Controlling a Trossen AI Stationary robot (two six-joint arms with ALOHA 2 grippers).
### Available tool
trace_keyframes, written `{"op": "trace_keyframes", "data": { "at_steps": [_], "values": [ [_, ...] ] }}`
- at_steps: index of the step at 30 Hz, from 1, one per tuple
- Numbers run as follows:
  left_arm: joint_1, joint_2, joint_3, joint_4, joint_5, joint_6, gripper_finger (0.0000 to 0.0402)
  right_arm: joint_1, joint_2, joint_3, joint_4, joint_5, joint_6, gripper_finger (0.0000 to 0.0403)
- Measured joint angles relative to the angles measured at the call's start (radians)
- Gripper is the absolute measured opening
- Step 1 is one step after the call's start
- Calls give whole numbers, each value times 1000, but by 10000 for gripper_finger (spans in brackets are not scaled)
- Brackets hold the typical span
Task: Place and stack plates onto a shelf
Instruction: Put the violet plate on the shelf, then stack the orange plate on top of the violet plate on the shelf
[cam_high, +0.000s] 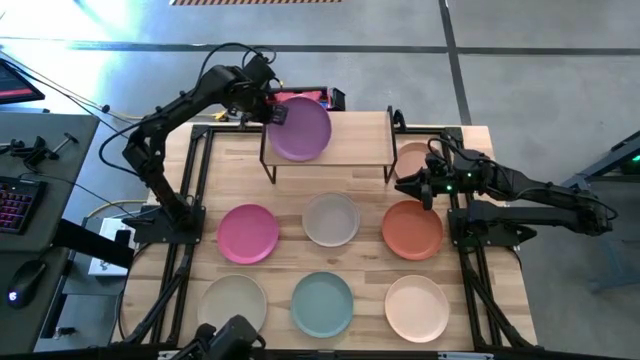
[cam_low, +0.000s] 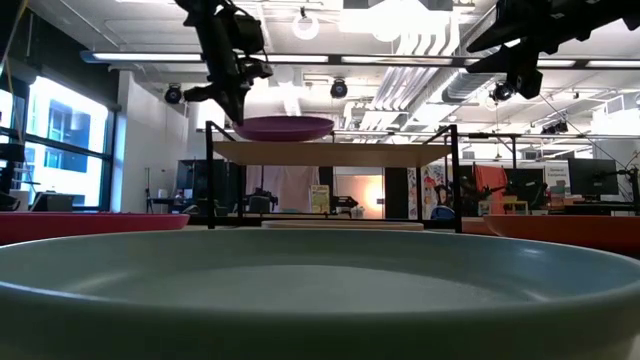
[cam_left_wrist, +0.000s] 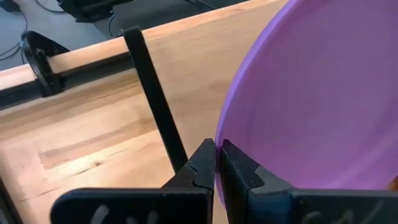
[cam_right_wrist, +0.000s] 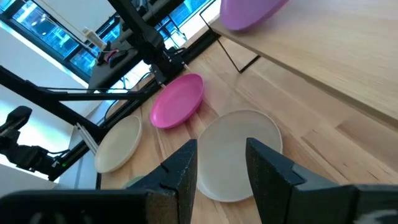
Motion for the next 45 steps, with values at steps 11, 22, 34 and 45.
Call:
{"op": "trace_keyframes", "data": {
  "at_steps": [11, 22, 34, 45],
  "values": [
    [6, 27, 0, 3, 4, -8, 5, 0, 0, 0, 0, -5, -7, 119],
    [6, 40, 0, 19, 1, -7, 40, 0, 0, 0, 0, -3, -7, 119],
    [6, 37, 0, 21, 106, 24, 73, 0, 0, 0, 4, -3, -8, 119],
    [-26, -58, 0, 3, 247, 106, 50, 0, 0, 0, 131, -34, -27, 119]
  ]
}}
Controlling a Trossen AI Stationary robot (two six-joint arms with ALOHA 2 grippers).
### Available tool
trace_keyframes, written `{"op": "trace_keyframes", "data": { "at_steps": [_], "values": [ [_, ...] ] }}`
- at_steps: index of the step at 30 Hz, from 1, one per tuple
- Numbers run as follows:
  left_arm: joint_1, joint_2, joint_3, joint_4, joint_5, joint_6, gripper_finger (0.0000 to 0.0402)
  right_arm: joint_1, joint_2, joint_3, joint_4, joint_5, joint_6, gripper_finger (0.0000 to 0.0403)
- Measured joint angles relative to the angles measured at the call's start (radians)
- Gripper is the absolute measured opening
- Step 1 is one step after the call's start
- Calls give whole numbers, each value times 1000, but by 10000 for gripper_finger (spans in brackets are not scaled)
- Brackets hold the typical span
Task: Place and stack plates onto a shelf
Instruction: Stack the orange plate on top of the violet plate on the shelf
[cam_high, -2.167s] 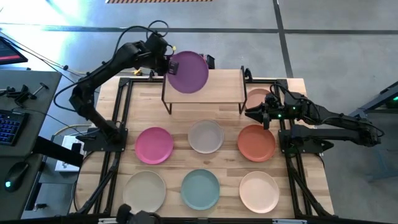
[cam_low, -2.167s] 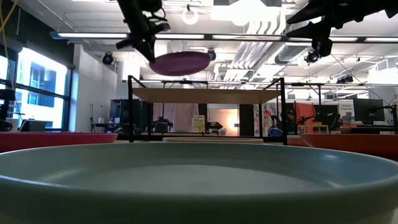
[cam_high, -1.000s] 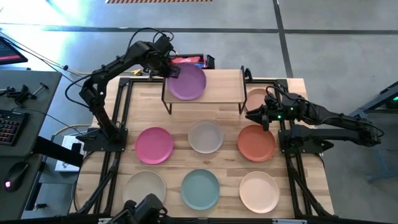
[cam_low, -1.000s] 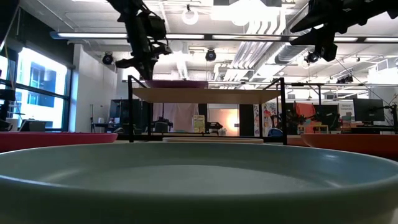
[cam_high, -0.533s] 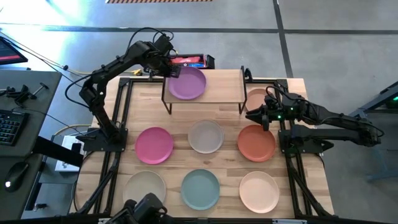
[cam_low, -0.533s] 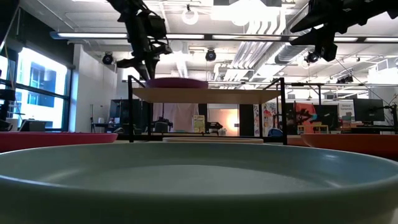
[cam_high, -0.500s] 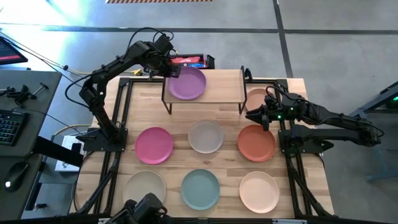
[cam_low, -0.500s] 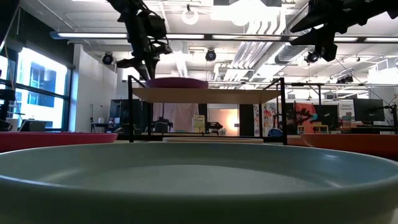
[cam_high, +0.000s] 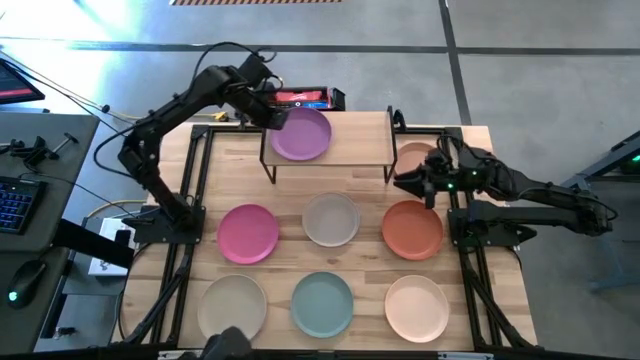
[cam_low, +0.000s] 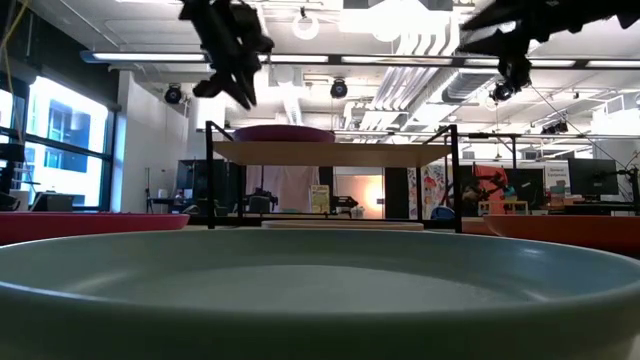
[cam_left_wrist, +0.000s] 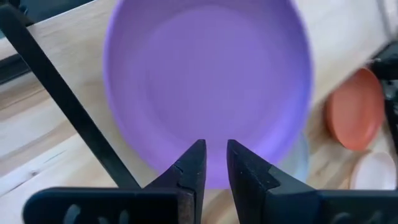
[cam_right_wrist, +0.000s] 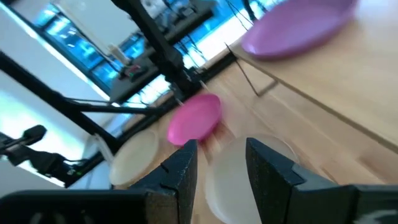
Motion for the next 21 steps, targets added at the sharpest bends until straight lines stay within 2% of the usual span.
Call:
{"op": "trace_keyframes", "data": {
  "at_steps": [6, 9, 14, 21],
  "values": [
    [-62, -119, 0, -5, 0, 1, 44, 0, 0, 0, 115, -8, -50, 119],
    [-117, -182, 0, -15, 1, 1, 44, 0, 0, 0, 121, -26, -23, 119],
    [-226, -272, 0, -72, -24, 1, 44, 26, 7, 0, 35, -94, 118, 119],
    [-363, -344, 0, -129, -39, 0, 44, 166, 96, 0, 18, -109, 309, 119]
  ]
}}
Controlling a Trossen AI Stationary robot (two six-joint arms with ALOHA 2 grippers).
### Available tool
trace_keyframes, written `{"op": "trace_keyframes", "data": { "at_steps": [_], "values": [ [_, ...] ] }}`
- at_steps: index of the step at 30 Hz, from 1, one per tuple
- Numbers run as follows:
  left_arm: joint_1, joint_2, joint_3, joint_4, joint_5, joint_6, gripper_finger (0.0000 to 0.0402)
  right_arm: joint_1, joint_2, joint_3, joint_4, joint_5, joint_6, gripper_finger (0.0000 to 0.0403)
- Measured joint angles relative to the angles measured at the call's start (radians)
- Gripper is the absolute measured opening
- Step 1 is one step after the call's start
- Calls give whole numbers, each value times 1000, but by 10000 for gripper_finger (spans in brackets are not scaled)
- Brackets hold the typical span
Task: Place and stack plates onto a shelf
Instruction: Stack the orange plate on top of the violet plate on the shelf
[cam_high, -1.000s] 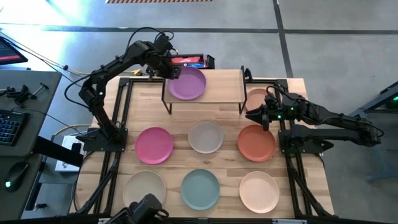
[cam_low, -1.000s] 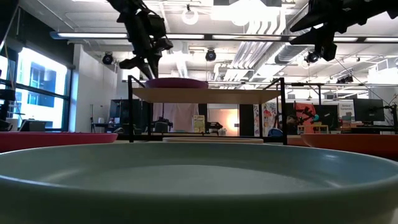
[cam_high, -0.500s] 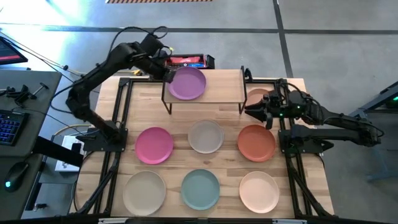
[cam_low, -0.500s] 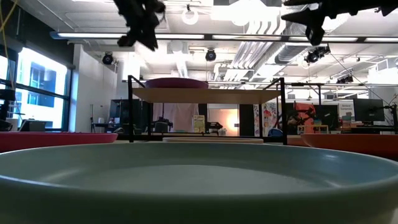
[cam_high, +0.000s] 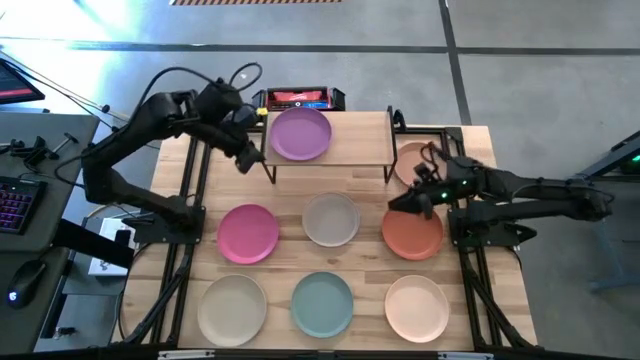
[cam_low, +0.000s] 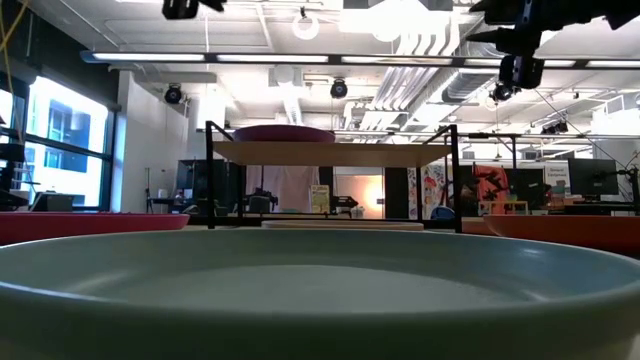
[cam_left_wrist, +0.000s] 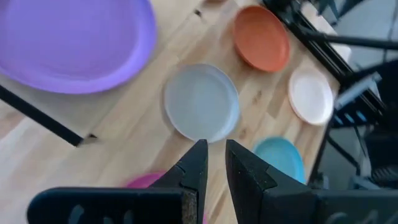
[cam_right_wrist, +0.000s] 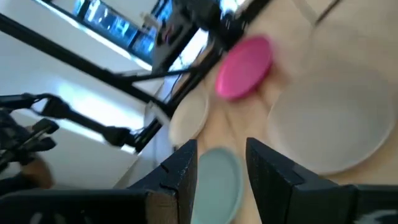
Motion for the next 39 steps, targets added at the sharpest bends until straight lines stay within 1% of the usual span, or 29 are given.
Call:
{"op": "trace_keyframes", "data": {
  "at_steps": [7, 10, 14, 16, 19, 21, 23, 25, 27, 30, 33, 35, 39],
  "values": [
    [-110, -11, 0, -48, -16, 13, 44, 148, 146, 0, 99, 1, 221, 119],
    [-160, -11, 0, -109, -81, 20, 44, 202, 215, 0, 138, 7, 304, 119],
    [-229, -11, 0, -173, -179, -21, 44, 272, 309, 0, 223, 26, 386, 119],
    [-259, -13, 0, -196, -202, -34, 44, 305, 357, 4, 283, 45, 417, 119],
    [-300, -22, -1, -221, -211, -35, 44, 347, 431, 67, 283, 65, 413, 119],
    [-326, -26, -1, -227, -212, -36, 44, 369, 478, 129, 258, 66, 379, 119],
    [-348, -29, -1, -231, -213, -36, 44, 384, 528, 204, 193, 69, 324, 119],
    [-370, -34, -1, -236, -221, -37, 44, 394, 571, 290, 68, 77, 274, 119],
    [-390, -39, -1, -240, -240, -53, 44, 400, 618, 391, -109, 102, 236, 119],
    [-425, -45, -1, -250, -278, -91, 44, 409, 689, 521, -434, 168, 190, 119],
    [-462, -53, -1, -271, -325, -124, 44, 415, 749, 610, -687, 254, 184, 119],
    [-484, -58, -1, -278, -339, -140, 44, 417, 780, 623, -774, 285, 199, 119],
    [-514, -66, -1, -282, -343, -147, 44, 418, 820, 572, -788, 288, 243, 119]
  ]
}}
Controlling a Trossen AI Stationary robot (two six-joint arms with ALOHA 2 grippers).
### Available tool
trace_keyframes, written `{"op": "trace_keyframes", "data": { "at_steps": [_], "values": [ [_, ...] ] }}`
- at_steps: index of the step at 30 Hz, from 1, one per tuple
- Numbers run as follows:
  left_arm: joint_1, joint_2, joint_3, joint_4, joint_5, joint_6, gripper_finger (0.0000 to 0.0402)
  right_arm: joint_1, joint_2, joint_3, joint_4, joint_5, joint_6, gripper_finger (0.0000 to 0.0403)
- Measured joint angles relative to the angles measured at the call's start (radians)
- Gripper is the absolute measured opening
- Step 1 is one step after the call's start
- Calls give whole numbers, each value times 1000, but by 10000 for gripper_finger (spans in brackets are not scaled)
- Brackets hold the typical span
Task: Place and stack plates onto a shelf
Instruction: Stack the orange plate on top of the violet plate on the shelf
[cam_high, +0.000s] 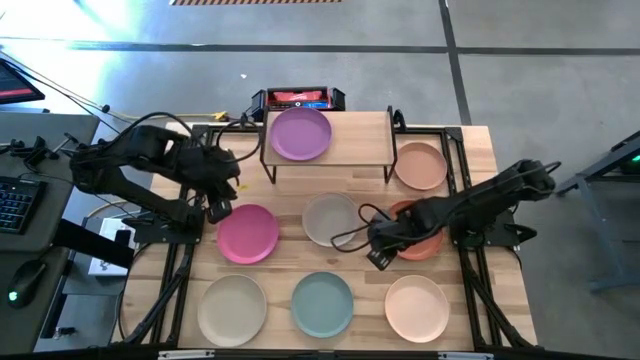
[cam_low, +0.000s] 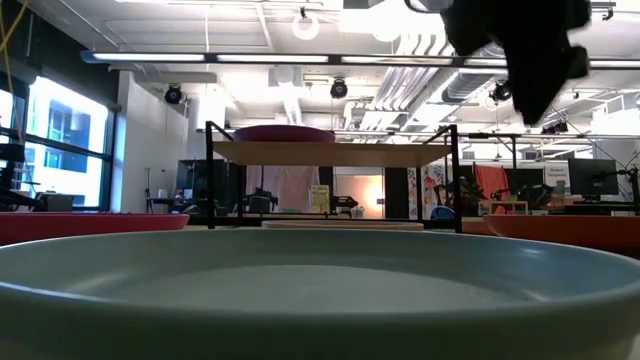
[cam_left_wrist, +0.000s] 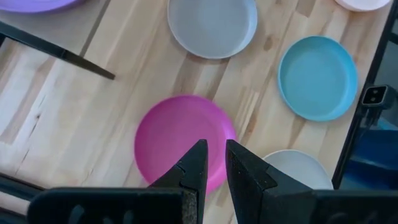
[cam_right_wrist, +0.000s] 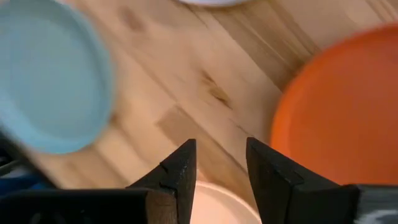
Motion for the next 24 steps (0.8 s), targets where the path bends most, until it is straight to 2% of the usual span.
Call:
{"op": "trace_keyframes", "data": {
  "at_steps": [5, 24],
  "values": [
    [-22, -5, 0, 1, -6, -29, 44, 0, 45, -50, -1, 9, 62, 119],
    [-32, -7, 0, 1, -51, -44, 44, 0, 258, -53, -5, 57, 37, 119]
  ]
}}
